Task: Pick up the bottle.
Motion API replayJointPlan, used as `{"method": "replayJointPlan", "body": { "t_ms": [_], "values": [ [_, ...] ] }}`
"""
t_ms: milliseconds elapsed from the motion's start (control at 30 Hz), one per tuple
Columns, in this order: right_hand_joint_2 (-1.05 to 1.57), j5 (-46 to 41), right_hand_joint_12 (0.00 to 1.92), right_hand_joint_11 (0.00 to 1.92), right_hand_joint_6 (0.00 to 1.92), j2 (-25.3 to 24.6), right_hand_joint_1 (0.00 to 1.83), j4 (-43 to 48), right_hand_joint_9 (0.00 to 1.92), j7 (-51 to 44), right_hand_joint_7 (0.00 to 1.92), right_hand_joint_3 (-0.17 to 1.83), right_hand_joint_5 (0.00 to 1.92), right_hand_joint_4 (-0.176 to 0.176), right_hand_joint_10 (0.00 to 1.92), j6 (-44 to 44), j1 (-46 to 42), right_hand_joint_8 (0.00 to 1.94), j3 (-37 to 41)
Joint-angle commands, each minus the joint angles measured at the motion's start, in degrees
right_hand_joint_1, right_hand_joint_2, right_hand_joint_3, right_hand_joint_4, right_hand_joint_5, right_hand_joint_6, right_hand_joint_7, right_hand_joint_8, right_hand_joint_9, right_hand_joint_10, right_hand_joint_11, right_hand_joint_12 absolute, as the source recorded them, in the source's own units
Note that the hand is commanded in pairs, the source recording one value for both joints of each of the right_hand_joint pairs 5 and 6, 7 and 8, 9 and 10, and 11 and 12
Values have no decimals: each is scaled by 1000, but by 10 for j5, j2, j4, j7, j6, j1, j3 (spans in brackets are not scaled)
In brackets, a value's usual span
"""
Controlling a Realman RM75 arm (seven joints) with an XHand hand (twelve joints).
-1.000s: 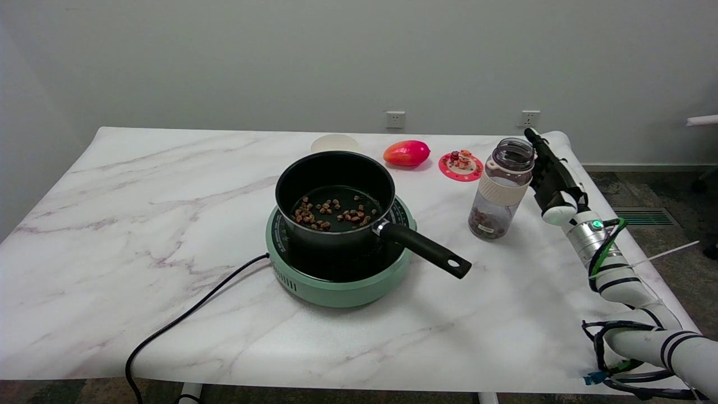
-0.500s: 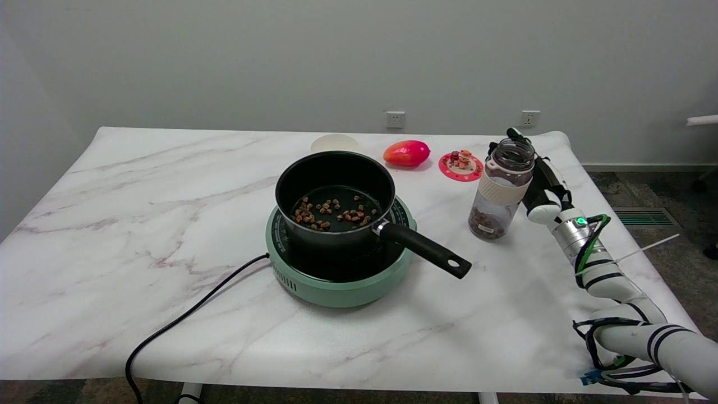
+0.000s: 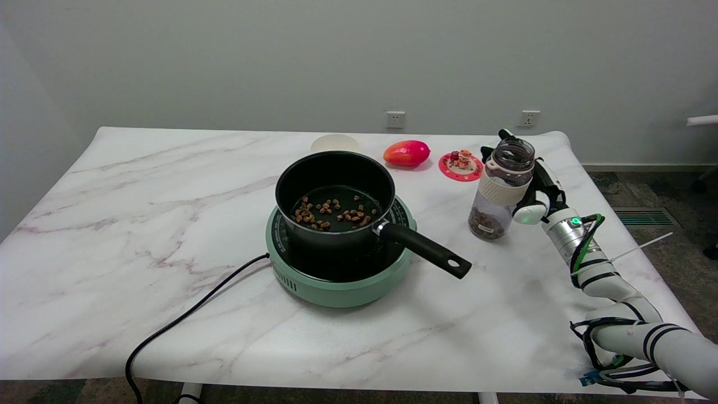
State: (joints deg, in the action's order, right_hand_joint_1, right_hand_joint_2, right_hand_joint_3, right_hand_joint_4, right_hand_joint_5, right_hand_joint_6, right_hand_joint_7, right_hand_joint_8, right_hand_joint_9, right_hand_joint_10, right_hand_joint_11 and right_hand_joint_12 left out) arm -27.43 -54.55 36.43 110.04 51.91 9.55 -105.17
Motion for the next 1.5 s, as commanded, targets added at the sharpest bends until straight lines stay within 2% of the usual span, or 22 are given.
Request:
{"method": "replayJointPlan", "body": {
  "t_ms": [33,267,333,467,600,1133,1333,1367,1400,1500],
  "values": [
    [-626,2,283,283,132,-2,1382,-1,351,0,556,819,132,0,351,6,-1,556,-4],
    [-274,2,163,163,178,-2,1456,-2,558,0,619,747,178,0,558,6,-1,619,-4],
    [-113,2,188,188,229,-2,1489,-2,674,0,666,785,229,0,674,6,-1,666,-3],
    [-5,2,293,293,273,-2,1518,-3,766,0,690,725,273,0,766,6,-1,690,-3],
    [54,2,468,468,333,-2,1537,-4,849,0,742,684,333,0,849,5,-1,742,-2],
    [69,2,565,565,499,1,1560,-16,925,0,969,758,499,0,925,15,0,969,1],
    [89,2,692,692,509,2,1565,-22,1004,0,1150,891,509,0,1004,19,3,1150,1],
    [109,2,744,744,517,3,1572,-23,1037,0,1224,942,517,0,1037,19,3,1224,1],
    [167,2,865,865,539,3,1589,-24,1120,0,1388,1035,539,0,1120,20,3,1388,2],
    [236,2,1002,1002,552,4,1616,-26,1233,0,1543,1086,552,0,1233,20,3,1543,2]
  ]
}}
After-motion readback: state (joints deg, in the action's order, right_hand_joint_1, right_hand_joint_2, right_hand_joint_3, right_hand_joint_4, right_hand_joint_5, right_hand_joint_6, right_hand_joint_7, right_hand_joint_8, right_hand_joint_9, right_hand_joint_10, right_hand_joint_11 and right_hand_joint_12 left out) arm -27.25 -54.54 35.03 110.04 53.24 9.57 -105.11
